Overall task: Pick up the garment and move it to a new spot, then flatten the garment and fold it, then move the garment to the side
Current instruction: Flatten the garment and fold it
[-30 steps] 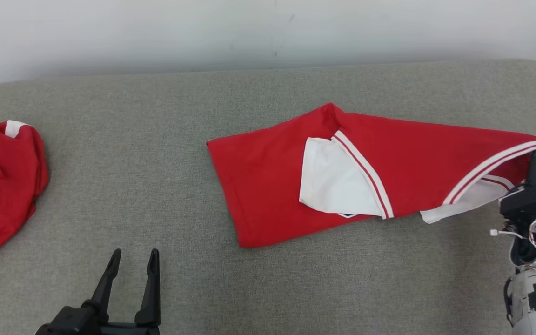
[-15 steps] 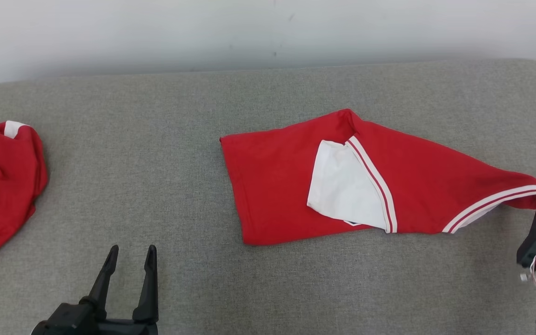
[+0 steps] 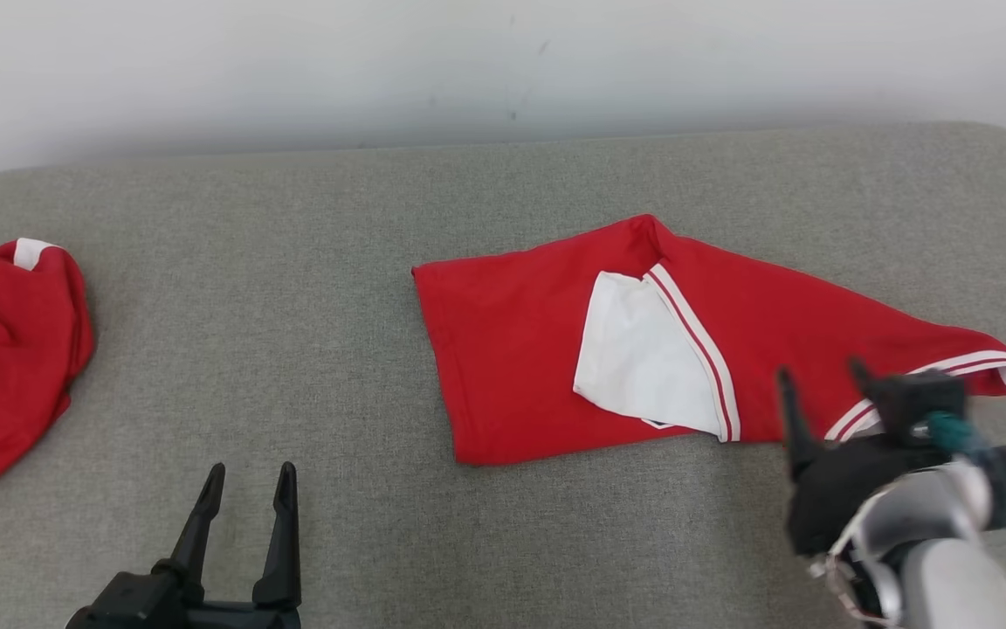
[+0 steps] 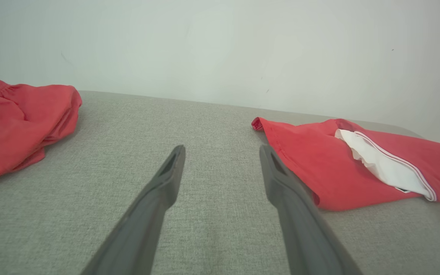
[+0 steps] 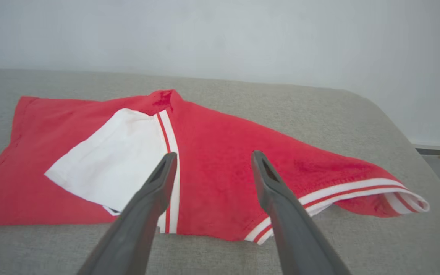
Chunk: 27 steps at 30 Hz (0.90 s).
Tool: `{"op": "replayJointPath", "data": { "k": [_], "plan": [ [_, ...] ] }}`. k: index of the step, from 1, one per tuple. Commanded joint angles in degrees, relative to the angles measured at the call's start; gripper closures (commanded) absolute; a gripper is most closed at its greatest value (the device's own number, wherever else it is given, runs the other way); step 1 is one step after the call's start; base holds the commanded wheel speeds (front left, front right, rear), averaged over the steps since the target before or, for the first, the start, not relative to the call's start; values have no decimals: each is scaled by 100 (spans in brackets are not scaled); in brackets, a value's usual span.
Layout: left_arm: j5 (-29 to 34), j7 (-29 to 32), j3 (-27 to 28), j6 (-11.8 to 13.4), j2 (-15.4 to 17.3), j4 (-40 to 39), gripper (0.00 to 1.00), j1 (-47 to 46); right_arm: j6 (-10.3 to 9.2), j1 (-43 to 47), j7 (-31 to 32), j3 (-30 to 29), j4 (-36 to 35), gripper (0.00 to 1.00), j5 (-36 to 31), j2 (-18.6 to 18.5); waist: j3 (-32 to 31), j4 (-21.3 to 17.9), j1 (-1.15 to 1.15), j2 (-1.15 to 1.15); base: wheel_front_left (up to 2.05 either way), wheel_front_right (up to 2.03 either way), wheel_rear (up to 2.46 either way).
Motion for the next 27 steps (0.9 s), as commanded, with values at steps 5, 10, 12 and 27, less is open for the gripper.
{"op": "replayJointPath", "data": {
  "k": [5, 10, 12, 27],
  "plan": [
    [33, -19, -73, 8, -3, -4, 0, 25, -13, -144, 245, 746, 520, 0, 63, -2, 1, 60, 0, 0, 0, 0, 0],
    [-1, -19, -92, 8, 33, -10, 0, 34, -13, -534, 331, 1222, 1228, 0, -148, -5, 40, 141, 0, 0, 0, 0, 0],
    [-7, -19, -113, 8, 36, -7, 0, 30, -13, -672, 320, 1296, 1513, 0, -188, -5, 59, 185, 0, 0, 0, 0, 0],
    [-29, -19, -113, 8, 32, 4, 0, 4, -13, -1216, 63, 938, 2704, 0, -572, -3, 119, 321, 0, 0, 0, 0, 0]
  ]
}}
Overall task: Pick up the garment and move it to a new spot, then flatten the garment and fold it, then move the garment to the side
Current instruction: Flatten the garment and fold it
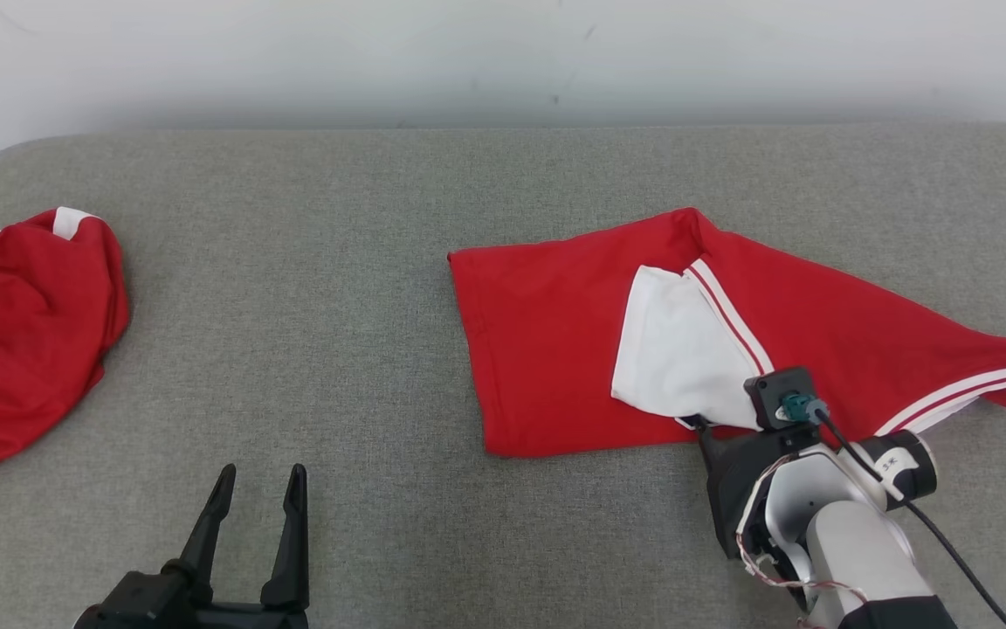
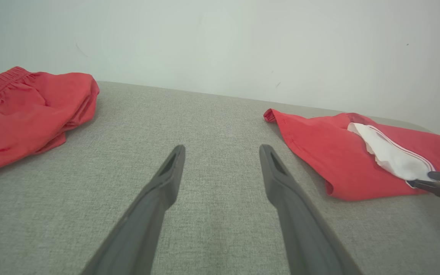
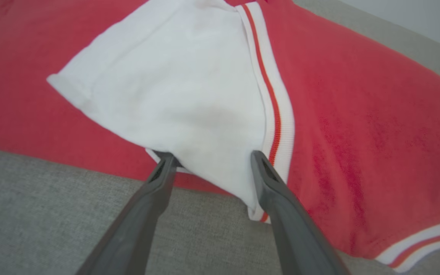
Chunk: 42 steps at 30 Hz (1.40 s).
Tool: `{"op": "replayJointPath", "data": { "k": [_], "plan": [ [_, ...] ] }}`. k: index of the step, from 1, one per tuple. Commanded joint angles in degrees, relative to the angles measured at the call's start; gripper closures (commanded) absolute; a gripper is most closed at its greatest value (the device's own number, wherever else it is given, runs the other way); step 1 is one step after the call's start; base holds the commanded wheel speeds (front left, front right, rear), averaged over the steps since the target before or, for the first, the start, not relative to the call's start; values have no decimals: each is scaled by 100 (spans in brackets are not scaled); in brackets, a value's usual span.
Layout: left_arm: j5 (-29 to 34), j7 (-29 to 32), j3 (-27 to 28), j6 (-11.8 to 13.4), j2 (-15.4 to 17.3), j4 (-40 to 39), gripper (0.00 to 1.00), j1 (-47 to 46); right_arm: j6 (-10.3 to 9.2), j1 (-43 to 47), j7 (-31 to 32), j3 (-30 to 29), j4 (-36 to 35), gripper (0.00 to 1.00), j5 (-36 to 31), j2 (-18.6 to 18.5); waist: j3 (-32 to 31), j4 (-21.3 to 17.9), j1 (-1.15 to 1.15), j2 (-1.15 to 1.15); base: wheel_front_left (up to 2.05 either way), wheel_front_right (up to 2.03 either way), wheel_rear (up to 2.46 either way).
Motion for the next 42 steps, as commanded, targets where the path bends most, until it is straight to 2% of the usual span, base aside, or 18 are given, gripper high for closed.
{"op": "replayJointPath", "data": {
  "k": [1, 6, 7, 8, 9, 10, 18, 21, 31, 37, 41, 42],
  "plan": [
    [-12, -19, 10, 8, 14, -10, 0, 7, -13, -89, -62, -59, 39, 0, -34, -5, 3, -1, 0, 0, 0, 0, 0],
    [-19, -19, 16, 8, 25, -20, 0, -28, -13, -169, -219, -197, 130, 0, 12, -4, 15, 1, 0, 0, 0, 0, 0],
    [-20, -19, 25, 8, 27, -20, 0, -30, -13, -181, -239, -212, 147, 22, 40, -4, 15, -4, 0, 0, 0, 0, 0],
    [-20, -19, 36, 8, 29, -20, 0, -30, -13, -181, -269, -222, 167, 71, 70, -4, 17, -11, 0, 0, 0, 0, 0],
    [-19, -19, 43, 8, 28, -19, 0, -29, -13, -176, -291, -242, 180, 97, 91, -4, 19, -19, 0, 0, 0, 0, 0],
    [-18, -19, 49, 8, 26, -18, 0, -30, -13, -168, -334, -281, 180, 100, 99, -6, 22, -26, 0, 0, 0, 0, 0],
    [-14, -19, 76, 8, 19, -19, 0, -46, -13, 104, -731, -649, -102, 100, 183, -7, 10, -63, 0, 0, 0, 0, 0],
    [-6, -19, 110, 8, -3, -20, 0, 4, -13, 481, -799, -970, -536, 100, 226, -7, -19, -92, 0, 0, 0, 0, 0],
    [37, -19, 199, 8, -7, -53, 0, 37, -13, 1813, -247, -1815, -2057, 100, 124, -4, -42, -384, 0, 0, 0, 0, 0],
    [49, -19, 152, 8, 19, -52, 0, -30, -13, 1996, -113, -2158, -2376, 100, 14, -5, -43, -471, 0, 0, 0, 0, 0],
    [36, -19, 133, 8, 34, -37, 0, -6, -13, 2033, 3, -2239, -2287, 100, 77, -1, -49, -484, 0, 0, 0, 0, 0],
    [33, -19, 132, 8, 35, -23, 0, 20, -13, 2058, 124, -2193, -2206, 0, 180, -5, -66, -481, 0, 0, 0, 0, 0]
  ]
}}
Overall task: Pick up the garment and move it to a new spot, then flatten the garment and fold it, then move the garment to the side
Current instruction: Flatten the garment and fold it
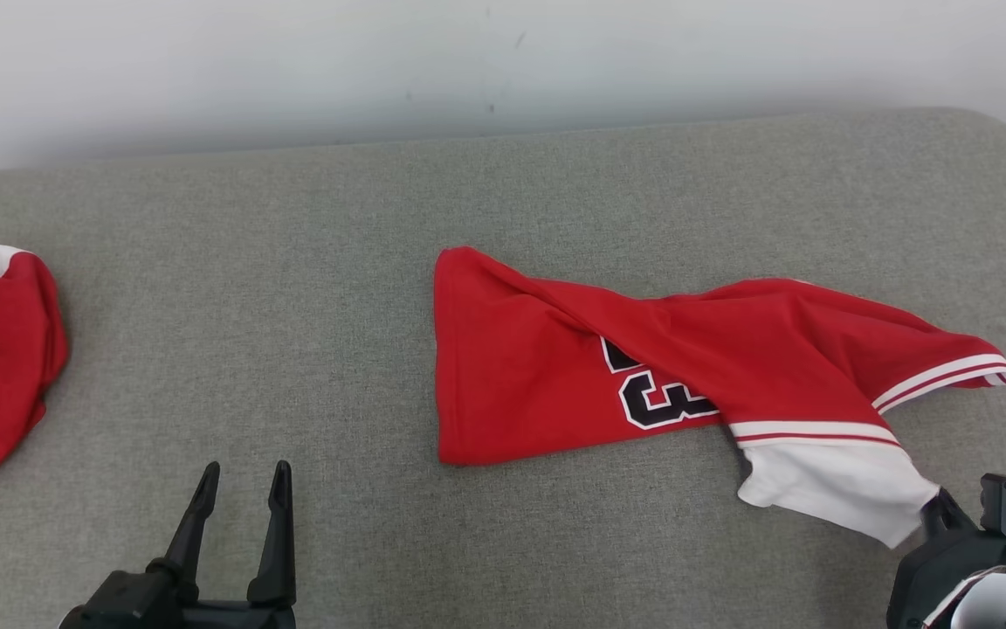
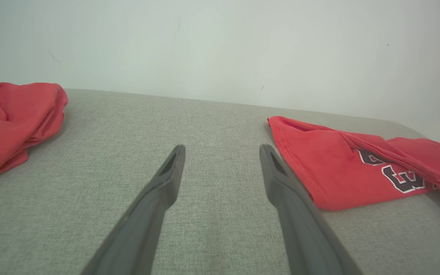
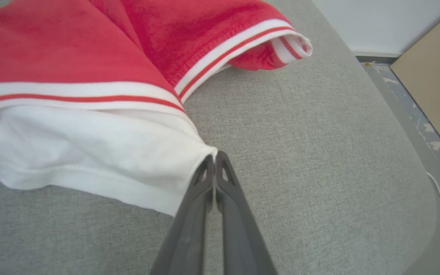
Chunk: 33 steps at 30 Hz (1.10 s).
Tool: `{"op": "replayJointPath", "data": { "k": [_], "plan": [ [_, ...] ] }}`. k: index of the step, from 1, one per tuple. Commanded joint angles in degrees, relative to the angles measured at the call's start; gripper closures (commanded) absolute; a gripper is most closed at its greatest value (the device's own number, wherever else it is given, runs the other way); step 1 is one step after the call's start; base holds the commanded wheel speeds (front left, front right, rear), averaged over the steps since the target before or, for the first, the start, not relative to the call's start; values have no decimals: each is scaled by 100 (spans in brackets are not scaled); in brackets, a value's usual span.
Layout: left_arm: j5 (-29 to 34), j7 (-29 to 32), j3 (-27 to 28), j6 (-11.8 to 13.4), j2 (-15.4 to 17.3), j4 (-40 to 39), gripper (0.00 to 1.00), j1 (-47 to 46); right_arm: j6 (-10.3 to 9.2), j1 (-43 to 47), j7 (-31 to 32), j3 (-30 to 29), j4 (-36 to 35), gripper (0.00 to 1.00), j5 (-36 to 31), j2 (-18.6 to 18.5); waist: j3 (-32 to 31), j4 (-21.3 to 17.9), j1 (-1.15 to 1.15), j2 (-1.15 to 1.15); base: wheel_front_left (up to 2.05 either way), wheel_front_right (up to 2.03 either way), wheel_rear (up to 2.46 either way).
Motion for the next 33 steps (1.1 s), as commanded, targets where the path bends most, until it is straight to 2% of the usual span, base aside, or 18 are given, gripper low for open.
{"op": "replayJointPath", "data": {
  "k": [1, 5, 9, 12, 16, 25, 33],
  "plan": [
    [18, -19, -9, 8, 23, 6, 0, 46, -13, 92, 82, 18, 41, 0, 157, -6, -27, 7, 0, 0, 0, 0, 0],
    [28, -19, -9, 8, 8, 35, 0, 118, -13, 162, 191, -86, -141, 0, 271, -7, -113, 17, 0, 0, 0, 0, 0],
    [40, -19, 35, 8, -6, 26, 0, 193, -13, 270, 124, -202, -624, 0, 442, -6, -208, -18, 0, 0, 0, 0, 0],
    [51, -19, 69, 8, -10, 25, 0, 228, -13, 342, -189, -98, -988, 0, 617, -2, -261, -79, 0, 0, 0, 0, 0],
    [63, -18, 84, 8, -7, 46, 0, 225, -13, 466, -749, 354, -1251, 0, 801, -3, -327, -184, 0, 0, 0, 0, 0],
    [68, -18, 98, 8, 7, 119, 0, 284, -13, 624, -2034, 1302, -862, 0, 1011, -6, -493, -375, 0, 0, 0, 0, 0],
    [58, -18, -122, 8, 58, 262, 0, 66, -13, 485, -2296, 1600, -446, 0, 1082, -5, -521, -553, 0, 0, 0, 0, 0]
  ]
}}
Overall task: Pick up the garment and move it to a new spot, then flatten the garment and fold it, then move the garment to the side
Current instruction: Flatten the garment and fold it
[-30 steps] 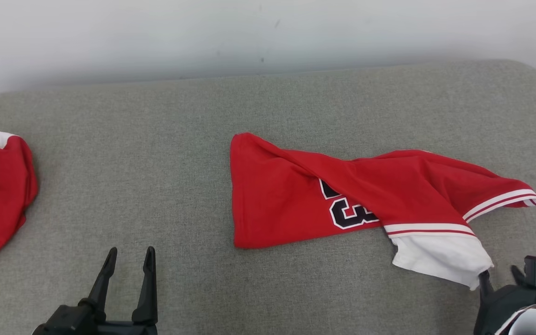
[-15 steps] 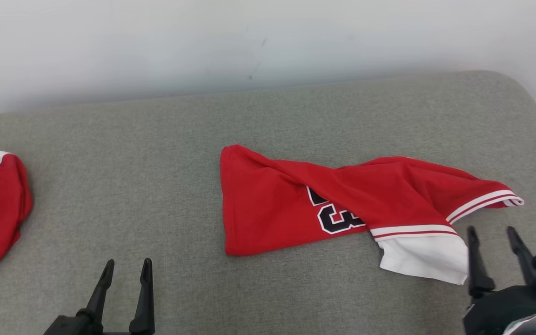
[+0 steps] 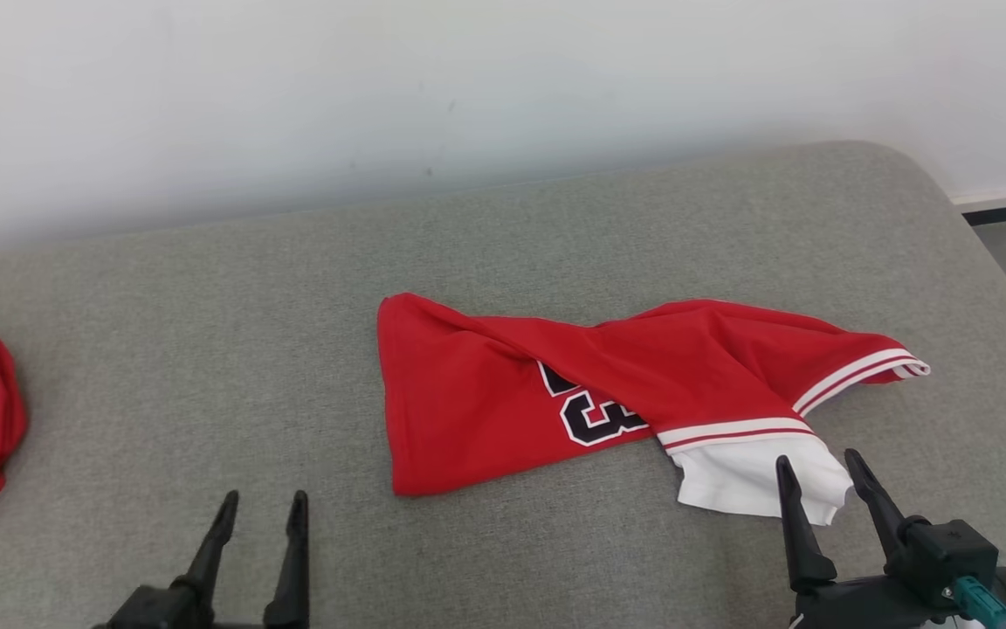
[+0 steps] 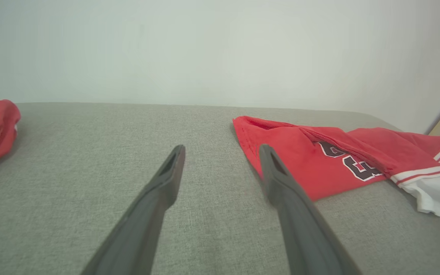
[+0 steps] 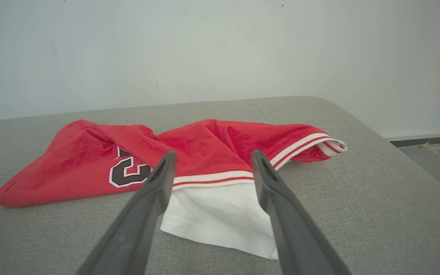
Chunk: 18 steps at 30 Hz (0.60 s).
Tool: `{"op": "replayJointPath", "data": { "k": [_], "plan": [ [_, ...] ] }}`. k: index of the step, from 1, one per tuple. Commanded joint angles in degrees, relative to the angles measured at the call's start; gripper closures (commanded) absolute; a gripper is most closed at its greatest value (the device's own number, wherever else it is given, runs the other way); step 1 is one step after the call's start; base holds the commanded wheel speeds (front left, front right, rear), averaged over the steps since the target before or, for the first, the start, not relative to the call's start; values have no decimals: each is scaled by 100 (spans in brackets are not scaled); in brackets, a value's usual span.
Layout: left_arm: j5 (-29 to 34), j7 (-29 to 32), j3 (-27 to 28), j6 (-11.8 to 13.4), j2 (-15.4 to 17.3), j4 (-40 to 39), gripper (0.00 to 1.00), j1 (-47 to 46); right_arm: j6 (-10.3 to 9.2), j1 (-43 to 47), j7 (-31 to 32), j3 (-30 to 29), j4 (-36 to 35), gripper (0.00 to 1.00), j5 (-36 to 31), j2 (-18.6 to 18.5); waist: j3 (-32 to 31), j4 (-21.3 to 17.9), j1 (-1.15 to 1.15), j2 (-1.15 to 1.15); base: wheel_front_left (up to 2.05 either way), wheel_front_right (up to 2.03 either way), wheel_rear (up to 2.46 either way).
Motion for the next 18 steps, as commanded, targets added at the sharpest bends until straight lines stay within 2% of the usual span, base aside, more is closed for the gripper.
{"op": "replayJointPath", "data": {
  "k": [1, 5, 8, 13, 18],
  "plan": [
    [-18, -18, -70, 9, 37, 105, 0, -164, -13, -75, -31, 28, 0, 0, 28, -3, 32, -59, 0, 0, 0, 0, 0],
    [-141, -4, -436, 8, 231, 690, 0, -720, -13, -142, -61, 147, -8, 0, 42, -2, 167, -209, 0, 0, 0, 0, 0],
    [-370, 262, -661, 9, 310, 1181, 0, -1313, -13, -208, -125, 237, -45, 0, 85, -3, 315, -359, 0, 0, 0, 0, 0],
    [-642, 1053, -674, 40, 339, 2005, 0, -2257, -13, -289, -213, 438, 32, 0, 257, -2, 618, -702, 0, 0, 0, 0, 0],
    [-763, 1972, -620, 202, 377, 2651, 0, -2936, -13, -405, -343, 672, 136, 0, 451, -1, 904, -1094, 0, 0, 0, 0, 0]
  ]
}}
